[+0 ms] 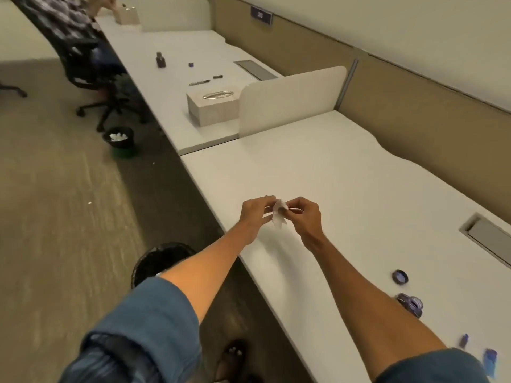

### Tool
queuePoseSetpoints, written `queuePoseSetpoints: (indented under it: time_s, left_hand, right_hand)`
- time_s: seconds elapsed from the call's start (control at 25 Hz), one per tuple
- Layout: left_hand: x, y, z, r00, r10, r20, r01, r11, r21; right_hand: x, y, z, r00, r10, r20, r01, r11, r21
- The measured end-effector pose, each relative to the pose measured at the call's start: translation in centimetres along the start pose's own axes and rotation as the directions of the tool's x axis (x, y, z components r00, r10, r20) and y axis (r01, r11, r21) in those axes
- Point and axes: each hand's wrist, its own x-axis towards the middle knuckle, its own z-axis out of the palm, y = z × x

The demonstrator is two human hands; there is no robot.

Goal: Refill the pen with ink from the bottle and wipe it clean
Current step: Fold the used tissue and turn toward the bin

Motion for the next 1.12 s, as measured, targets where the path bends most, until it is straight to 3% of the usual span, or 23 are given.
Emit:
queuePoseSetpoints:
  time_s: [0.16,0.32,0.6,0.84,1.12]
  left_hand:
    - [-3.0,0.8,-8.8,0.987,-0.003,-0.16,0.011,0.999,0.048]
    - [-6.6,1.3,-17.4,0.964,0.031,-0.264,-0.031,1.0,0.003]
    - [-9.4,-0.1,-30.3,0.839,0.113,-0.532,-0.075,0.993,0.091]
    - [-8.1,-2.5,-38.2,0.819,0.051,-0.571,0.002,0.996,0.091]
    - [-4.5,-6.1,-43.4,0.815,0.06,-0.577,0.125,0.953,0.275]
  right_hand:
    - [-0.7,-0.9,8.6,0.976,-0.09,0.197,0.102,0.993,-0.055]
    - [-2.7,-1.7,17.4,0.903,-0.124,0.412,0.17,0.982,-0.077]
    - [-5.6,-0.9,30.5,0.759,-0.022,0.651,0.191,0.963,-0.19]
    - [-6.4,2.1,37.9,0.745,-0.017,0.667,0.235,0.942,-0.239]
    - [-4.8,8.4,43.7,0.748,0.063,0.661,0.285,0.868,-0.406]
